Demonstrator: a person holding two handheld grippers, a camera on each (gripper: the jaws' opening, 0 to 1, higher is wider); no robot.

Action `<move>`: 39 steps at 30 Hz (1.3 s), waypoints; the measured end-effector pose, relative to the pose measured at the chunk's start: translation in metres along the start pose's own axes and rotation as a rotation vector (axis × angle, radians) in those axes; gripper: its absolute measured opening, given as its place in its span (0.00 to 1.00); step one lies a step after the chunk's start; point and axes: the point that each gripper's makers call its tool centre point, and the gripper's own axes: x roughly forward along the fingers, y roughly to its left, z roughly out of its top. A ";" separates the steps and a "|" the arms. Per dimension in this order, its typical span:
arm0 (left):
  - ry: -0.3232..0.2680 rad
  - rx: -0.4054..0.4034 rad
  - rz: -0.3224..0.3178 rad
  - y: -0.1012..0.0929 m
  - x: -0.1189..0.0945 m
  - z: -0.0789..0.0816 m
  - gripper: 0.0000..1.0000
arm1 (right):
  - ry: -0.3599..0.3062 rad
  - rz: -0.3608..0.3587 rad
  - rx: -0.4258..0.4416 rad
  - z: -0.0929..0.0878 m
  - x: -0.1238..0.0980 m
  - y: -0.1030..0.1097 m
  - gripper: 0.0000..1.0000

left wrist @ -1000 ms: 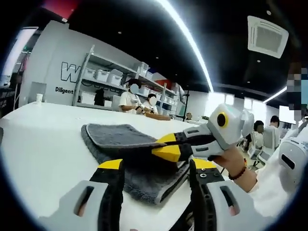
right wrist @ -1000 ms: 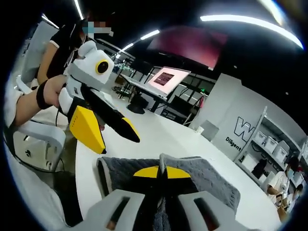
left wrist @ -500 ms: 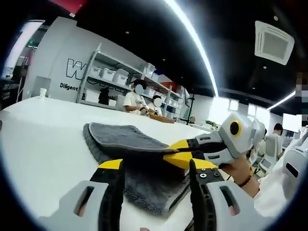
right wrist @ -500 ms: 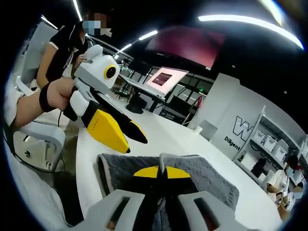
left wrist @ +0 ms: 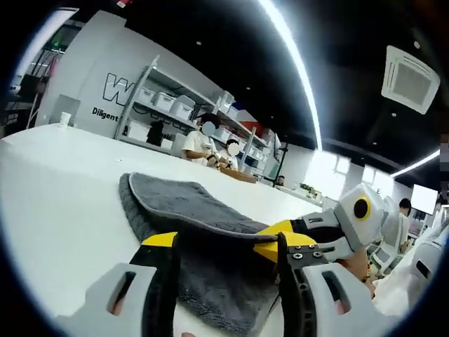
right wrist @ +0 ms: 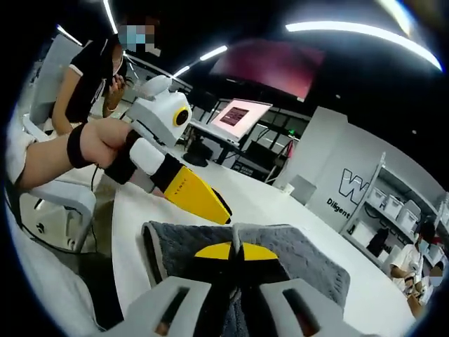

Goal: Open the folded towel by lifting each exposed corner and separating the folded layers until the towel lies flat within the target outline without major curled edges

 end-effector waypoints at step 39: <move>0.098 -0.006 0.062 0.030 0.037 0.002 0.49 | -0.009 0.025 -0.012 -0.002 0.004 0.009 0.00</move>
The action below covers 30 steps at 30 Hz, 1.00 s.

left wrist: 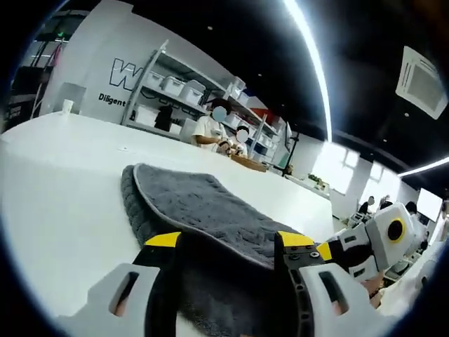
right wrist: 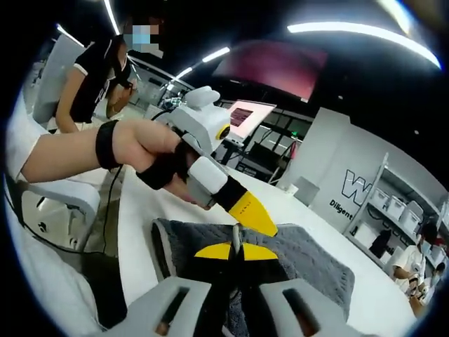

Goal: Open the folded towel by lifting each exposed corner and separating the folded layers until the towel lies flat within the target outline without major curled edges

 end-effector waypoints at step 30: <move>0.048 -0.036 0.044 0.031 0.022 -0.005 0.18 | -0.005 0.015 0.008 -0.004 -0.004 0.006 0.00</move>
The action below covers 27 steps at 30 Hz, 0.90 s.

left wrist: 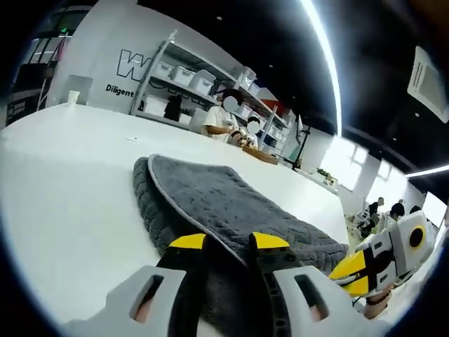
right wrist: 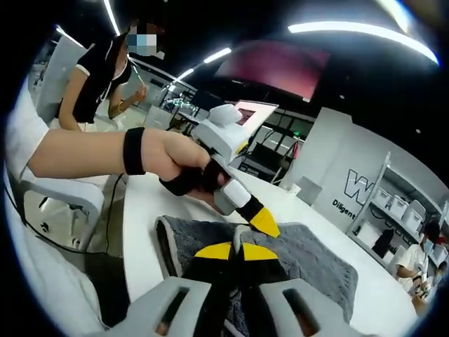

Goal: Open the folded towel by lifting each exposed corner and separating the folded layers until the towel lies flat within the target outline without major curled edges

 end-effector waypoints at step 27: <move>0.024 -0.020 0.080 0.023 0.003 0.005 0.21 | -0.016 -0.007 0.028 -0.004 -0.003 0.000 0.00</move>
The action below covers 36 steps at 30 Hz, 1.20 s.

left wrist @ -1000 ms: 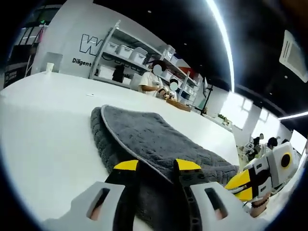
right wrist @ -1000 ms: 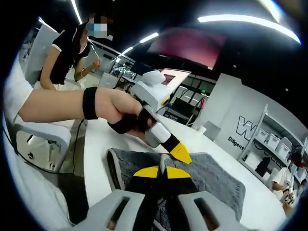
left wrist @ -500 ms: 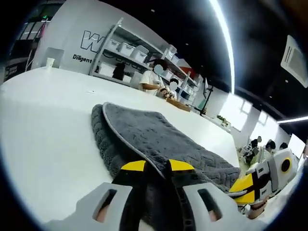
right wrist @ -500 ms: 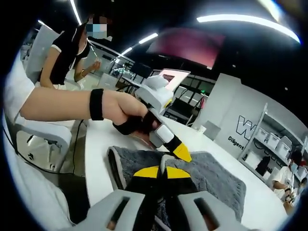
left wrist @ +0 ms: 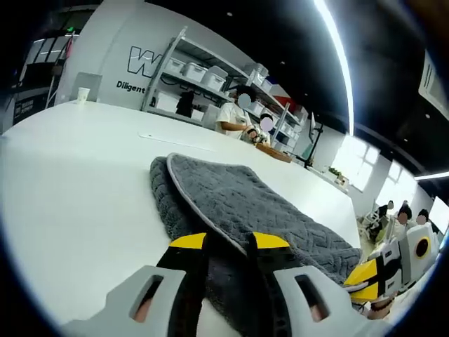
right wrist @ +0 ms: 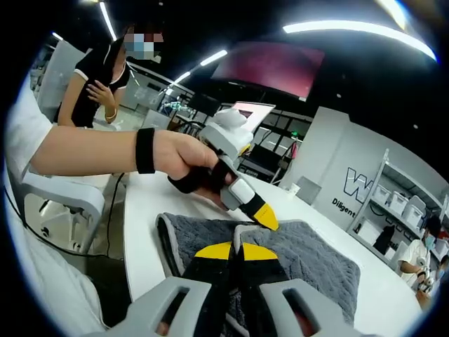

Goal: Open the folded towel by lifting each exposed corner and separating the folded layers until the towel lies flat within the target outline without major curled edges

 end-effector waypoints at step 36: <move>0.028 0.035 0.058 0.017 0.021 0.006 0.16 | -0.001 0.006 -0.016 -0.001 -0.001 0.003 0.00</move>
